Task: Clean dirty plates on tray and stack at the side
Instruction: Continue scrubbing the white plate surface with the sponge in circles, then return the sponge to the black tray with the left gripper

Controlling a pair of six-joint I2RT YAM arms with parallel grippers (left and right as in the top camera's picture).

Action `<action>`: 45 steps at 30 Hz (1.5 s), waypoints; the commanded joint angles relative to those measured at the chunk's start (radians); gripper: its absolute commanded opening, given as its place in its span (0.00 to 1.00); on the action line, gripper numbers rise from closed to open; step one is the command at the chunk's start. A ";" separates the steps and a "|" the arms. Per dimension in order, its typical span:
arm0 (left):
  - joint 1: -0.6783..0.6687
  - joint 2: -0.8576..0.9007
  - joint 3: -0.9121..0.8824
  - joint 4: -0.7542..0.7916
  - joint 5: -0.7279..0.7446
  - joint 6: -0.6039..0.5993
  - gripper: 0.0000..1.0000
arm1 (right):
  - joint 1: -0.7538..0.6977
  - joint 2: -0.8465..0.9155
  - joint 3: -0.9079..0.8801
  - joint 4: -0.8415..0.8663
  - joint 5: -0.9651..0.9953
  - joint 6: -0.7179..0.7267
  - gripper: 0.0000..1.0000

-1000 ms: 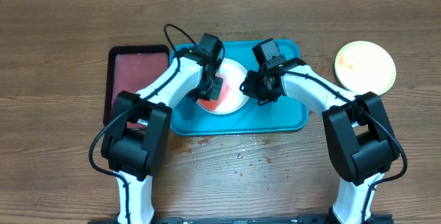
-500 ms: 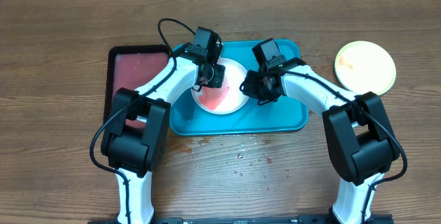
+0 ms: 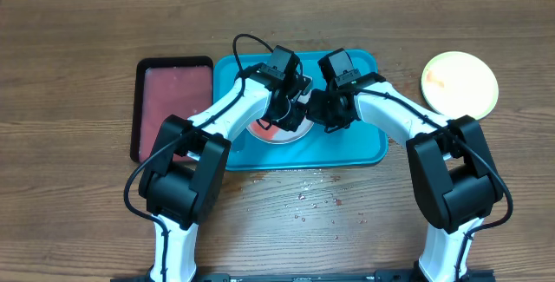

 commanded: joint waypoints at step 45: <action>0.355 -0.395 0.066 -0.290 -0.383 -0.121 0.04 | 0.005 -0.003 0.002 -0.020 -0.035 -0.005 0.04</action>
